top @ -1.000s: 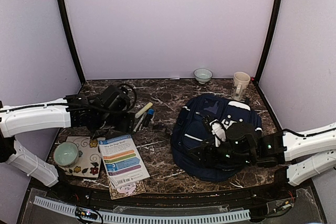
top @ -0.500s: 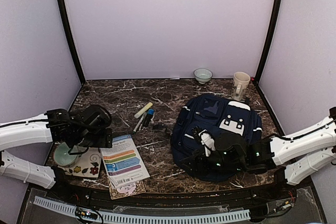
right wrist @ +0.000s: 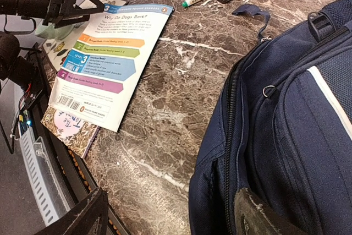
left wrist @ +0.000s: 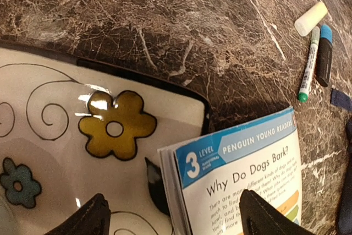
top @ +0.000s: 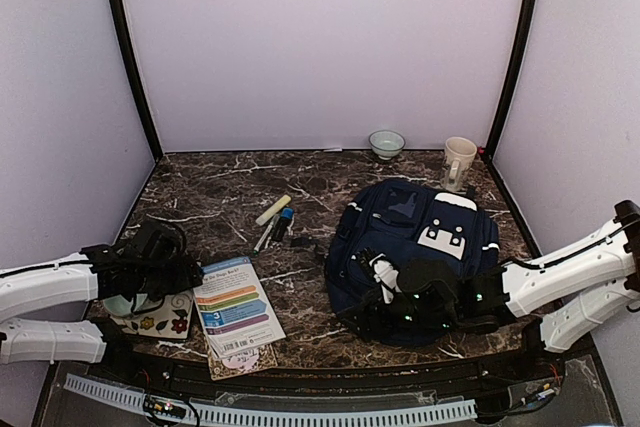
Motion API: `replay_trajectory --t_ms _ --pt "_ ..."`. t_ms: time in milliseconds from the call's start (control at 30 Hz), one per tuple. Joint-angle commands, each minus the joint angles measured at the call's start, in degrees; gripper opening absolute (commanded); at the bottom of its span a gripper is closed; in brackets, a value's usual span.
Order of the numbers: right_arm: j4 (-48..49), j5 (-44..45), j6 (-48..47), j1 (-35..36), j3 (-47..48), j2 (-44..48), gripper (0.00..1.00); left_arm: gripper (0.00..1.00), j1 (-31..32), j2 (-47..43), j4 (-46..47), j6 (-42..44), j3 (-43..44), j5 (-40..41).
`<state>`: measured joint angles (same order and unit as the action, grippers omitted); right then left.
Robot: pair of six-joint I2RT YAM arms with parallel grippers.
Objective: Pack the student bag
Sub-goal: Pick up the book at the center of the board.
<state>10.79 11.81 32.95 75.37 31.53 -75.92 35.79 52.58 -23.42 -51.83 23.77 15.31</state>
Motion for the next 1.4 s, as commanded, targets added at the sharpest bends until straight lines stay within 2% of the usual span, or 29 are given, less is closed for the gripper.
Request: replay_trajectory --t_ms 0,67,267,400,600,700,800,900,1000,1233,1367 --pt "1.9 0.9 -1.2 0.5 1.3 0.6 0.79 0.83 -5.2 0.0 13.1 1.9 -4.2 -7.1" --pt "1.1 1.0 -1.7 0.4 1.9 0.3 0.79 0.78 -6.7 0.1 15.2 2.2 -5.0 -9.5" --pt "0.3 1.6 -2.5 0.4 2.1 0.6 0.79 0.73 -7.6 1.2 17.9 0.8 -6.3 -10.5" --pt "0.6 0.9 -2.3 0.4 1.6 0.9 0.8 0.65 -7.9 3.3 20.0 0.5 -7.6 -10.6" --pt "0.0 0.5 -2.0 0.5 1.1 1.2 0.79 0.64 -8.1 4.7 22.3 -0.5 -9.3 -10.1" --pt "1.2 0.7 -2.0 0.4 0.0 1.8 0.79 0.58 -8.1 5.5 24.8 -0.8 -10.3 -10.4" --pt "2.5 0.7 -2.5 0.4 -0.8 1.8 0.79 0.44 -8.1 6.5 28.0 -0.5 -11.5 -10.6" --pt "2.2 0.8 -2.8 0.4 -0.2 0.9 0.79 0.2 -8.2 7.5 29.5 -0.4 -11.7 -10.1" --pt "1.1 0.7 -3.0 0.4 0.8 -0.2 0.79 0.0 -8.1 7.4 30.9 -0.5 -12.2 -10.0" --pt "0.8 0.9 -3.4 0.4 2.6 -1.8 0.79 0.0 -8.2 1.8 30.2 -0.8 -12.0 -9.0" --pt "0.1 2.3 -3.6 0.4 3.8 -2.5 0.78 0.0 -8.2 -3.2 25.7 0.6 -8.9 -7.7"
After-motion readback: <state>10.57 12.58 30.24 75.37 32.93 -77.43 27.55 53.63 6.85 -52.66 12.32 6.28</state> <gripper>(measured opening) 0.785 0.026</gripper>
